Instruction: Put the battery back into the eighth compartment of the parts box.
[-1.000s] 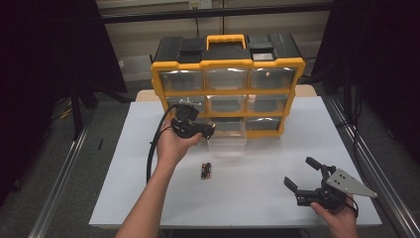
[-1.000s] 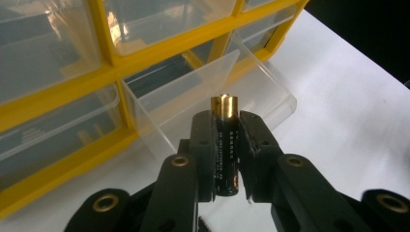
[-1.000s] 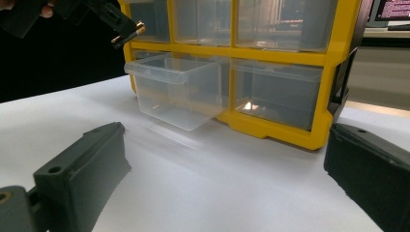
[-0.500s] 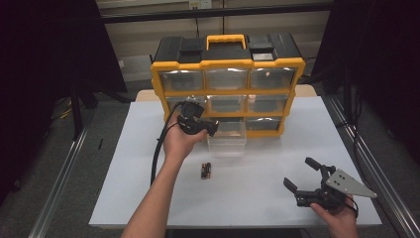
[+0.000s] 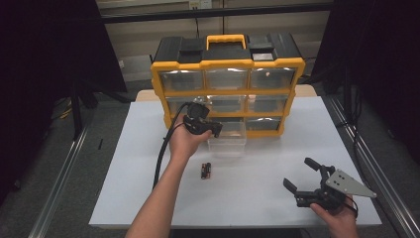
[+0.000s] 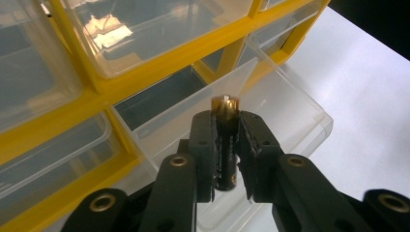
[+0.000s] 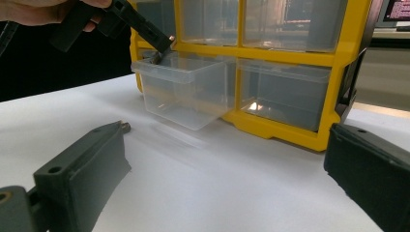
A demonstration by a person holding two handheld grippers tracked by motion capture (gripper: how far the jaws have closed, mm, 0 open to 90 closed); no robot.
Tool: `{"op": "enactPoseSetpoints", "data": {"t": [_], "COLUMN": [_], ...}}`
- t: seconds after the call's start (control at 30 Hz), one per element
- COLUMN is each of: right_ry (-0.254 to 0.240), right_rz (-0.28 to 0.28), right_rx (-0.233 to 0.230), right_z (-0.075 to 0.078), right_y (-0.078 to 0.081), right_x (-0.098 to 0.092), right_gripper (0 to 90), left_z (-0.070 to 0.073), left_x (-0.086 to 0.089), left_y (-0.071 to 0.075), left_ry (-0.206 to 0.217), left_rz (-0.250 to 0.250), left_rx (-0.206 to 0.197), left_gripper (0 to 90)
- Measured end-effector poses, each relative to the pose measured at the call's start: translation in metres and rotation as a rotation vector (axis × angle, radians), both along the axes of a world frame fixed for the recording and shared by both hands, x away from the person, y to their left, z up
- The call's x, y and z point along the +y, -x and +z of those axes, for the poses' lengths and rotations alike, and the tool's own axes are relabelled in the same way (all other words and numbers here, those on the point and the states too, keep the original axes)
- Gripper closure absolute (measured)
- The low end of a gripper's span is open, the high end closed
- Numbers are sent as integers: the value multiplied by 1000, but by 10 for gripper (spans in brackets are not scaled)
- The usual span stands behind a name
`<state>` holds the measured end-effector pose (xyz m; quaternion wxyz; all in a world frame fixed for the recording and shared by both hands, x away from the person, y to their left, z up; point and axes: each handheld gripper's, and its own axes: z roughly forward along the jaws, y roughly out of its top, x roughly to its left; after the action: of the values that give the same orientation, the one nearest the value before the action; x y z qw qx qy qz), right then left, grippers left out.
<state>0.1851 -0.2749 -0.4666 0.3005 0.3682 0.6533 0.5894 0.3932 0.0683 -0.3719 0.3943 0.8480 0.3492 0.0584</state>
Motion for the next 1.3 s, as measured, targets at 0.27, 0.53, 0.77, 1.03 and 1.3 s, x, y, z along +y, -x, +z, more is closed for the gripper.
{"op": "enactPoseSetpoints", "data": {"t": [0.27, 0.53, 0.77, 1.03, 1.3], "right_ry": [2, -1, 1, 4, 2], "right_rz": [5, -1, -2, 1, -2], "right_rx": [1, 6, 3, 3, 2], "right_z": [0, -1, -1, -1, 0], "right_y": [-1, -1, -1, -1, 0], "right_x": [1, 1, 1, 2, 2], "right_gripper": [9, 9, 10, 11, 12], "left_z": [5, 7, 4, -6, -17], "left_x": [7, 24, 32, 42, 51], "left_y": [8, 19, 30, 39, 48], "left_ry": [27, 91, 106, 117, 115], "left_rz": [23, 64, 70, 82, 85], "left_rx": [-37, -63, -67, -73, -83], "left_gripper": [538, 398, 311, 245, 201]}}
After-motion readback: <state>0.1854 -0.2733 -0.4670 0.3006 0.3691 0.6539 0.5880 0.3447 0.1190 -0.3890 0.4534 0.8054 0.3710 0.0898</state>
